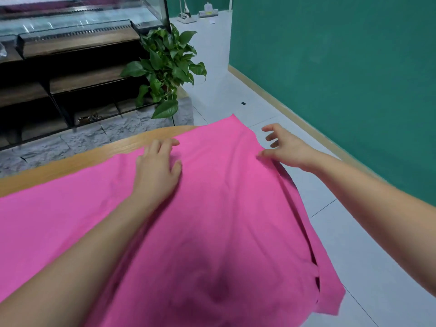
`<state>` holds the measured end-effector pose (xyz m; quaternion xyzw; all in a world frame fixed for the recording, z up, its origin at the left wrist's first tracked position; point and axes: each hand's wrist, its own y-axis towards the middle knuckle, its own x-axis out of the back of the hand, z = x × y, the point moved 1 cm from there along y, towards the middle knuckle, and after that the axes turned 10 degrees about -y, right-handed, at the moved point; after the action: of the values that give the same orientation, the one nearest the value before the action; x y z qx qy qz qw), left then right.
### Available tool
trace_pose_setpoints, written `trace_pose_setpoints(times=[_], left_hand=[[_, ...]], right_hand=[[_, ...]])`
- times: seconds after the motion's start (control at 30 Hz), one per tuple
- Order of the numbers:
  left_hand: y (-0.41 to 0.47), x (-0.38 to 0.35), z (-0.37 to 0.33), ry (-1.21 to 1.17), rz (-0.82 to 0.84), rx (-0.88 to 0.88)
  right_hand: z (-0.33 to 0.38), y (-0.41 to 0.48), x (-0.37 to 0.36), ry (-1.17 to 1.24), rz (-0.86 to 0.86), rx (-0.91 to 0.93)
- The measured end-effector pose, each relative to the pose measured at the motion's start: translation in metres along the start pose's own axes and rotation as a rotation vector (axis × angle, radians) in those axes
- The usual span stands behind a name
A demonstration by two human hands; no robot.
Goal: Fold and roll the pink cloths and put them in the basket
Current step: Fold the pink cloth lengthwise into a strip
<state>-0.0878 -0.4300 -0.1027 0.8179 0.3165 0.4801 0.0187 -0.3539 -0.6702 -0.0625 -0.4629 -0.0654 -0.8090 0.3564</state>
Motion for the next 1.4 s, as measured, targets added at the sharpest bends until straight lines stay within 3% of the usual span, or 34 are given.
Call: trace_pose_setpoints(times=[0.37,0.63,0.77,0.9,1.0,1.07,1.2,1.33,1.4], left_hand=[[-0.104,-0.053,-0.110,-0.034,0.258,-0.246],[-0.135,-0.073,-0.146,-0.068,0.262,-0.280],[-0.136,-0.074,-0.142,-0.074,0.260,-0.260],[-0.135,-0.074,-0.143,-0.073,0.257,-0.262],[-0.135,-0.074,-0.142,-0.066,0.260,-0.258],[-0.136,-0.074,-0.143,-0.065,0.255,-0.257],[-0.136,-0.074,-0.142,-0.063,0.252,-0.263],[-0.135,-0.076,-0.142,-0.054,0.248,-0.261],[-0.136,-0.076,-0.142,-0.049,0.247,-0.267]], right_hand=[[-0.043,-0.189,-0.055,-0.171,-0.245,0.002],[-0.058,-0.251,-0.069,-0.213,-0.365,-0.094],[-0.067,-0.268,-0.071,-0.217,-0.295,-0.141],[-0.085,-0.265,-0.052,-0.030,-0.298,-0.183],[-0.103,-0.255,-0.029,0.402,-0.432,-0.275],[-0.108,-0.253,-0.037,0.578,-0.377,-0.310],[-0.116,-0.269,-0.078,0.302,-0.205,-0.378],[-0.122,-0.280,-0.103,0.139,-0.238,-0.395],[-0.116,-0.285,-0.112,0.155,-0.357,-0.361]])
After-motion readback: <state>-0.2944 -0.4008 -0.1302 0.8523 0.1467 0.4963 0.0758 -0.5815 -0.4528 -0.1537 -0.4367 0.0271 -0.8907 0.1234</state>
